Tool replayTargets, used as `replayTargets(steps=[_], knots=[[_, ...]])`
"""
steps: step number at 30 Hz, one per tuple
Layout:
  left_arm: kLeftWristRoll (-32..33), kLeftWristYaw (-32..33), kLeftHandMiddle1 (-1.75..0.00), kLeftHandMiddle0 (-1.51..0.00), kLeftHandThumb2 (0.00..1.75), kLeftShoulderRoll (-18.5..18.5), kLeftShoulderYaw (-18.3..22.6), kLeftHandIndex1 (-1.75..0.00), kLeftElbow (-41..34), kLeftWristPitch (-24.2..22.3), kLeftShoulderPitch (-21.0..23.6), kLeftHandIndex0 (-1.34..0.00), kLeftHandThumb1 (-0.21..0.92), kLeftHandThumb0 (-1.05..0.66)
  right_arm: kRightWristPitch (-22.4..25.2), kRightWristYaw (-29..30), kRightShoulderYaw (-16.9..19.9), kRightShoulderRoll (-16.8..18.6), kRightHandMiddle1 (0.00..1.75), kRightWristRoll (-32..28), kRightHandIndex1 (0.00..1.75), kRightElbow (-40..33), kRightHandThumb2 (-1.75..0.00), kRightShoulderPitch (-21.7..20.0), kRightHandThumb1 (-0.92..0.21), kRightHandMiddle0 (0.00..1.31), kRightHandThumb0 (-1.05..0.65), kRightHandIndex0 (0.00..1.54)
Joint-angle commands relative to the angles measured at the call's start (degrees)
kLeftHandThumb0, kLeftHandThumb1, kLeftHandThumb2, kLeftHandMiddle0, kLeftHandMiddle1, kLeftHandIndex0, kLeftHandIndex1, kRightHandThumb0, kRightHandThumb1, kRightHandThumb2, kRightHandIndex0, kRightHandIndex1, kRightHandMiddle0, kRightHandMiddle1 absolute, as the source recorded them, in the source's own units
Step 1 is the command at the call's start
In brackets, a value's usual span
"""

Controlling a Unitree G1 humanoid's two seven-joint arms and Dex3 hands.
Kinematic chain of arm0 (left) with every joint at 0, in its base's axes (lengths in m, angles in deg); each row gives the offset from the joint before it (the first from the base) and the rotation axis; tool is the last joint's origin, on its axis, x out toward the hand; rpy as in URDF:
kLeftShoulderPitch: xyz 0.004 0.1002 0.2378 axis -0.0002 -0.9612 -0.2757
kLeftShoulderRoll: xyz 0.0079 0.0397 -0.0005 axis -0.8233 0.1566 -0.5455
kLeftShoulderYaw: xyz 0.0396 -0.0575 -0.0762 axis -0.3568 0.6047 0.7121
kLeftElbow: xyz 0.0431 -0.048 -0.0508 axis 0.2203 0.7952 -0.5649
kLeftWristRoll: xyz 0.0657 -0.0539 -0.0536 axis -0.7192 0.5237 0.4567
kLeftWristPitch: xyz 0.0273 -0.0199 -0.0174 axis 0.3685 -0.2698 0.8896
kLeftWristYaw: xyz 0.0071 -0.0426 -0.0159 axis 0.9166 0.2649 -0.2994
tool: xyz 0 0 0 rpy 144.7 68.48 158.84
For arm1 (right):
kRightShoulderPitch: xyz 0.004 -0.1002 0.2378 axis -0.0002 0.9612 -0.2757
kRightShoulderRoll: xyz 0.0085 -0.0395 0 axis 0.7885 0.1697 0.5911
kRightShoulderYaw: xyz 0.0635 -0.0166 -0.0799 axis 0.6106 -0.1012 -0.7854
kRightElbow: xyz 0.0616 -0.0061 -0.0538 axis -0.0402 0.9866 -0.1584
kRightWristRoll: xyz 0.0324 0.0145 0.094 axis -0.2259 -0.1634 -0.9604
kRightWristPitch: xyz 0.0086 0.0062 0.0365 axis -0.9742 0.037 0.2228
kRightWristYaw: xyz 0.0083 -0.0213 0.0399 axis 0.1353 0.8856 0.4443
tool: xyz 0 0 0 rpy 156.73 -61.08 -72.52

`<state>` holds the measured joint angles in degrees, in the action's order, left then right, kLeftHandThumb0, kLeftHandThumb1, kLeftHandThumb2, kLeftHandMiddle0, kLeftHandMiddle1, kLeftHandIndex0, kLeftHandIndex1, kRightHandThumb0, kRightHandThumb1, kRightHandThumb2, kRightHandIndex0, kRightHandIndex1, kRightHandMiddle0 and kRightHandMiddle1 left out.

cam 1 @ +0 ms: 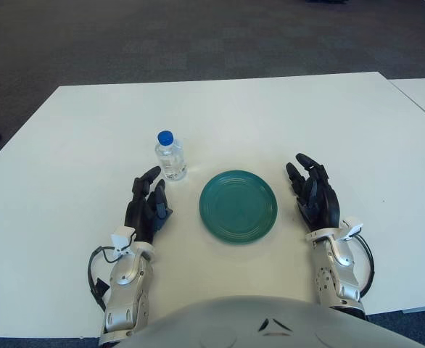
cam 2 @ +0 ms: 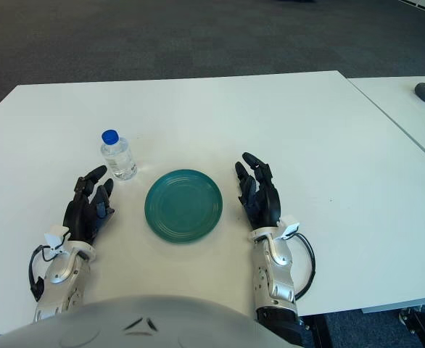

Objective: Put the bottle into the plate.

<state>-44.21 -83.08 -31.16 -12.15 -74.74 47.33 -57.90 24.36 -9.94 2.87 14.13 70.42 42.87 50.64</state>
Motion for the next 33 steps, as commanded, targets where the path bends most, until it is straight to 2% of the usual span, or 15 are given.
replayTargets(steps=[1, 24, 33], knots=[[0.10, 0.05, 0.00, -0.42, 0.77, -0.12, 0.01, -0.87, 0.06, -0.39, -0.33, 0.00, 0.92, -0.72, 1.65, 0.56, 0.47, -0.13, 0.92, 0.03, 0.17, 1.60, -0.67, 1.69, -0.92, 0.07, -0.66, 0.58], [-0.28, 0.78, 0.00, -0.43, 0.79, 0.47, -0.12, -0.87, -0.26, -0.87, -0.33, 0.00, 0.92, -0.72, 1.95, 0.68, 0.61, -0.34, 0.92, 0.05, 0.18, 1.36, -0.67, 1.60, -0.92, 0.07, -0.66, 0.59], [-1.53, 4.58, 0.00, -0.41, 0.72, 2.29, 0.10, -0.85, -1.28, -3.44, -0.07, 0.00, 0.92, -0.71, 2.42, 0.59, 1.04, -0.40, 0.92, -0.56, 0.19, 1.30, -0.64, 1.50, -0.92, 0.07, -0.67, 0.58]])
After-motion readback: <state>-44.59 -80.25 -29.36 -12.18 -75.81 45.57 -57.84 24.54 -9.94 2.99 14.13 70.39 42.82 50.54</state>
